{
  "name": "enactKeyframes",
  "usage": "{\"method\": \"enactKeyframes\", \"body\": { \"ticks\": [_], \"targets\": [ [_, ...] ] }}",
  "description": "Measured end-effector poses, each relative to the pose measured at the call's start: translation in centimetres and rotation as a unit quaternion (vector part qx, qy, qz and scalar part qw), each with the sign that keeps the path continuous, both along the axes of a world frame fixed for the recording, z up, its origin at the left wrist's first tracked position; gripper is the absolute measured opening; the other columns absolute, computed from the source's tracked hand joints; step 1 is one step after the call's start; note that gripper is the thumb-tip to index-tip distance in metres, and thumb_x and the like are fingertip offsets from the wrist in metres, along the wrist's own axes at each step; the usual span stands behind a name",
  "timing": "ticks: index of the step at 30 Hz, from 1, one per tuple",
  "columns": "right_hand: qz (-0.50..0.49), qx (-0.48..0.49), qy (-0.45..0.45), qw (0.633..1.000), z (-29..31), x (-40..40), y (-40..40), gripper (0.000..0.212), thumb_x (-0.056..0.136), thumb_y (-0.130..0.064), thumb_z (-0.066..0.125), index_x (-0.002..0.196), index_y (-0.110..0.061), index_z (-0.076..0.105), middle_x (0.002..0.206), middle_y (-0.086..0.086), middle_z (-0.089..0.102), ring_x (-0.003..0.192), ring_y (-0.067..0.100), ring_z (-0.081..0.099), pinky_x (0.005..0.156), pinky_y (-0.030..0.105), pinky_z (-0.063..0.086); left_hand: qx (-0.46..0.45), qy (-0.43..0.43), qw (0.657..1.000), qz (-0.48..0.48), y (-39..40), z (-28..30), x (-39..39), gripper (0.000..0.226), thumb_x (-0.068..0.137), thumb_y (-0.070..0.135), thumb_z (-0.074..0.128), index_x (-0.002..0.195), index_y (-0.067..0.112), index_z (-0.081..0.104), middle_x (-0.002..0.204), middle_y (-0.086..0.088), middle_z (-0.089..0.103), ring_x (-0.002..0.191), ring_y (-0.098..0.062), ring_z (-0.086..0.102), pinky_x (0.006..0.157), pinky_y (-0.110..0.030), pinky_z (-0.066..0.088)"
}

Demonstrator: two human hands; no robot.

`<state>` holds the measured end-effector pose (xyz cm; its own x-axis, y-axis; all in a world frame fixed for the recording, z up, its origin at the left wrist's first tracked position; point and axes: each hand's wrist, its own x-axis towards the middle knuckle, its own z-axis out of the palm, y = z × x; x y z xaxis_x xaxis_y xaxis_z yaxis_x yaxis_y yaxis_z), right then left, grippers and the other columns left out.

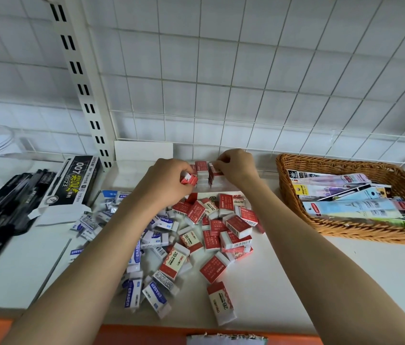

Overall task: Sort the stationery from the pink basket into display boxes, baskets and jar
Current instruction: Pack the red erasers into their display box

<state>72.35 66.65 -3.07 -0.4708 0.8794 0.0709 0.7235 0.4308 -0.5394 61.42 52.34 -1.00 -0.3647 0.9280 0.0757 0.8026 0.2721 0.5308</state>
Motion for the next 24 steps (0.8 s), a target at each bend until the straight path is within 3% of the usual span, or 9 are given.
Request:
{"method": "enactKeyframes", "body": {
  "ticks": [3, 5, 8, 11, 17, 24],
  "targets": [
    [0.02, -0.003, -0.005, 1.0, 0.1, 0.5, -0.3, 0.029, 0.095, -0.013, 0.048, 0.12, -0.014, 0.063, 0.119, 0.004, 0.065, 0.103, 0.017, 0.058, 0.084, 0.023, 0.046, -0.005, 0.006, 1.0, -0.003, 0.0, 0.1, 0.1, 0.039, 0.083, 0.022, 0.069, 0.121, 0.018, 0.061, 0.118, -0.004, 0.063, 0.096, -0.017, 0.058, 0.074, -0.022, 0.038],
    [0.008, -0.036, 0.007, 0.999, 0.1, 1.0, -0.4, 0.037, 0.093, -0.008, 0.045, 0.129, -0.013, 0.054, 0.125, 0.007, 0.06, 0.107, 0.021, 0.058, 0.082, 0.026, 0.048, -0.004, 0.006, 1.0, 0.001, 0.1, 0.2, 0.1, 0.04, 0.083, 0.022, 0.07, 0.121, 0.018, 0.061, 0.118, -0.004, 0.063, 0.097, -0.017, 0.058, 0.075, -0.022, 0.038],
    [0.025, -0.066, -0.041, 0.997, 0.3, 1.8, -0.6, 0.032, 0.091, -0.012, 0.047, 0.123, -0.009, 0.053, 0.119, 0.01, 0.059, 0.1, 0.023, 0.057, 0.079, 0.03, 0.05, 0.0, 0.009, 1.0, 0.009, 0.1, 0.2, 0.2, 0.037, 0.082, 0.023, 0.07, 0.118, 0.017, 0.063, 0.115, -0.003, 0.064, 0.089, -0.014, 0.054, 0.073, -0.022, 0.037],
    [0.067, -0.034, -0.11, 0.991, 0.5, 1.7, -1.0, 0.03, 0.089, -0.016, 0.05, 0.117, -0.01, 0.058, 0.113, 0.008, 0.062, 0.094, 0.02, 0.054, 0.081, 0.029, 0.046, 0.012, 0.007, 1.0, 0.019, 0.4, 0.4, 0.3, 0.038, 0.081, 0.022, 0.071, 0.118, 0.016, 0.062, 0.114, -0.002, 0.064, 0.088, -0.011, 0.052, 0.072, -0.022, 0.036],
    [0.043, -0.002, -0.082, 0.996, -0.3, 1.2, -1.2, 0.022, 0.088, -0.015, 0.058, 0.106, -0.003, 0.063, 0.104, 0.009, 0.067, 0.091, 0.02, 0.059, 0.071, 0.025, 0.047, 0.015, 0.02, 0.998, 0.053, 0.8, 0.7, 0.0, 0.049, 0.082, 0.023, 0.069, 0.127, 0.013, 0.053, 0.122, -0.003, 0.06, 0.11, -0.019, 0.054, 0.077, -0.023, 0.034],
    [0.077, 0.024, -0.165, 0.983, -0.4, 1.3, -1.1, 0.021, 0.09, -0.016, 0.051, 0.095, -0.007, 0.07, 0.094, 0.007, 0.068, 0.076, 0.015, 0.052, 0.053, 0.016, 0.037, -0.005, 0.021, 0.998, 0.057, 0.9, -0.2, -0.3, 0.043, 0.079, 0.025, 0.072, 0.118, 0.013, 0.06, 0.115, -0.004, 0.064, 0.101, -0.021, 0.059, 0.075, -0.026, 0.041]
  ]
}}
